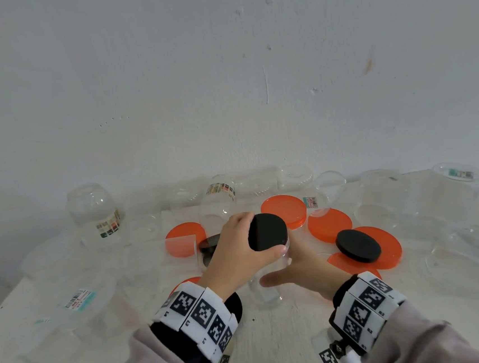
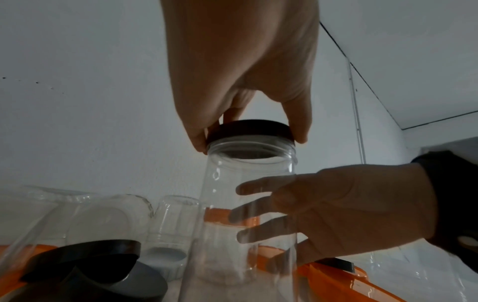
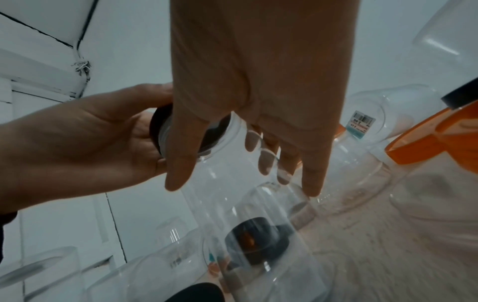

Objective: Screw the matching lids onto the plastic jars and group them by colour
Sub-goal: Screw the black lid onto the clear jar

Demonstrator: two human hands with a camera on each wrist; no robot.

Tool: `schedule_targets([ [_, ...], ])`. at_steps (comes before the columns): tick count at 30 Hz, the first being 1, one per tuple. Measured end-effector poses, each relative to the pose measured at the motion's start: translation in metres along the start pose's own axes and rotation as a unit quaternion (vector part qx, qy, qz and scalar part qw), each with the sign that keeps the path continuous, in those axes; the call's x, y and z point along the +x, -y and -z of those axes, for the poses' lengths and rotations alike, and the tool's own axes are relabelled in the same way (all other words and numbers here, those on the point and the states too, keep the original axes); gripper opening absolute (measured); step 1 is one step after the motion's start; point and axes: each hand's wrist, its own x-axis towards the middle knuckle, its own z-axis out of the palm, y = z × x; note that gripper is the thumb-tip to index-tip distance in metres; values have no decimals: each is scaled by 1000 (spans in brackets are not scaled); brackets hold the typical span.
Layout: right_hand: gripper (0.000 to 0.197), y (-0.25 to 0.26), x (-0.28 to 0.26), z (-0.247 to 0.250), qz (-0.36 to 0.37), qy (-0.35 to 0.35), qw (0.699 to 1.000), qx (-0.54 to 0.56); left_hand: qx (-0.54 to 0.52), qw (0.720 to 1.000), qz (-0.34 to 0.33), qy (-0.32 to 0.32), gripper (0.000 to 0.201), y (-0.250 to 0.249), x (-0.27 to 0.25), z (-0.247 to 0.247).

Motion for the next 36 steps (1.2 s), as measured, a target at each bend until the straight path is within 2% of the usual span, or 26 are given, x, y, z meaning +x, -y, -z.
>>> schedule_targets([
  [12, 90, -1, -3, -1, 8, -8, 1000, -15, 17, 1000, 9, 11, 89, -3, -2, -1],
  [17, 104, 3, -15, 9, -22, 18, 999, -33, -96, 994, 39, 28, 113, 8, -10, -3],
  [21, 100, 17, -26, 24, -1, -7, 1000, -16, -197, 977, 72, 26, 126, 24, -20, -7],
  [24, 90, 32, -28, 28, 43, -20, 998, -41, -239, 967, 84, 41, 122, 31, -25, -13],
  [26, 89, 44, -25, 25, 66, -16, 992, -108, -250, 964, 79, 47, 116, 30, -26, -18],
  [30, 83, 64, -12, 21, 99, 13, 965, -241, -269, 962, 56, 14, 83, 28, -24, -27],
  [36, 76, 87, 0, 27, 73, 75, 927, -359, -270, 961, 53, -3, 84, 31, -24, -33],
])
